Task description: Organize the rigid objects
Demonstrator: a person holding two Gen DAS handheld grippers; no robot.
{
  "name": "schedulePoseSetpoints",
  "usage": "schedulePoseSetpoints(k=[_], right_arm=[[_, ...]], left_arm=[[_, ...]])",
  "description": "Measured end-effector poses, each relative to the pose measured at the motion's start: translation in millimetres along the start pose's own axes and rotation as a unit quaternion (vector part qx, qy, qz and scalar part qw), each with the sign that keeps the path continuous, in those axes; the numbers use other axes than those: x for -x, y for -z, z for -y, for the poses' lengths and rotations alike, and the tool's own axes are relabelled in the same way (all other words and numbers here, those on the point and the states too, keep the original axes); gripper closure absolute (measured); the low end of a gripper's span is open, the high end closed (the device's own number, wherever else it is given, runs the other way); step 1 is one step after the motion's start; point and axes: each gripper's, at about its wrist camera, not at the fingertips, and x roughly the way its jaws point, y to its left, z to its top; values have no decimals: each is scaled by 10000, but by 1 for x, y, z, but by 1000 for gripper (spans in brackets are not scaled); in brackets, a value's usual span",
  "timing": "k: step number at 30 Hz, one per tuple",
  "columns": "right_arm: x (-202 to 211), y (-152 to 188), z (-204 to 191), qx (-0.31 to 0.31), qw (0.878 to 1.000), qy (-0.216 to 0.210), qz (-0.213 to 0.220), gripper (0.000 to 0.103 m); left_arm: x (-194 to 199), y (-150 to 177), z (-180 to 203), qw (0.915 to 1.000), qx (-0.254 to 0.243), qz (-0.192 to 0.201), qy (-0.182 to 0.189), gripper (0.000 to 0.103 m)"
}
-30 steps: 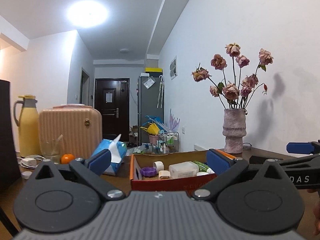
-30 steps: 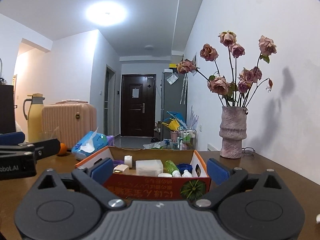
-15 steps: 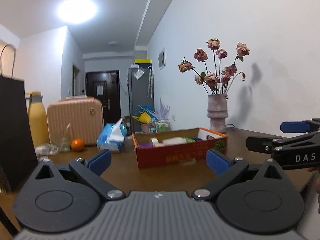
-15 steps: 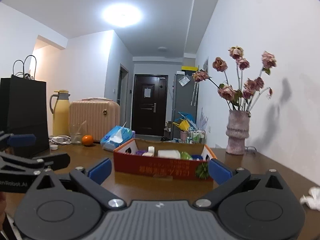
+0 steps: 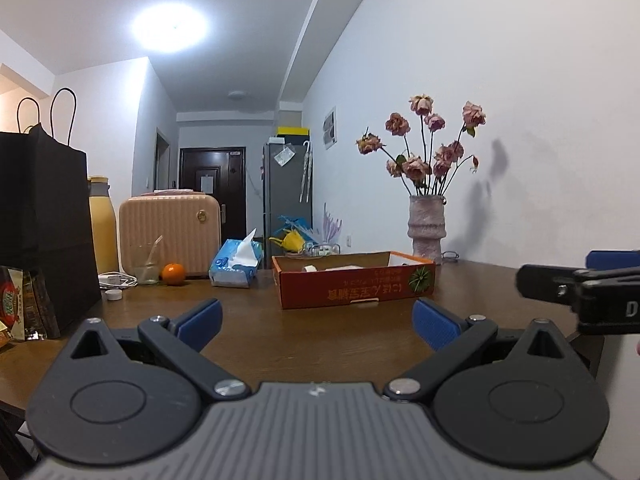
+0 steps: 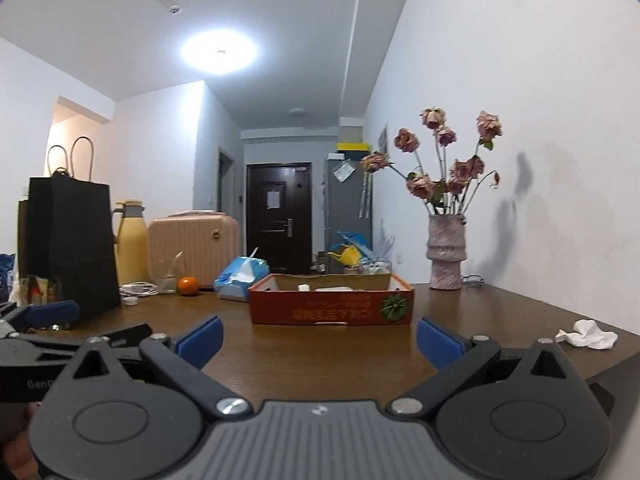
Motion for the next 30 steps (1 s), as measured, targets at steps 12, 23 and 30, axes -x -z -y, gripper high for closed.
schedulePoseSetpoints(k=[12,23,30], right_arm=[[-4,-2,-7,96,9999,-49,25,0],[-8,-2,-6,31,10000,-44,-48,0],[-9,-2,-6,28,10000,-30,-41,0]], left_arm=[[-5,-1,-4,9999,104,-25,-47,0],[-6,-1,-5,10000,72,-51,-7,0],[-6,0,-5,10000,61,-45,0,0]])
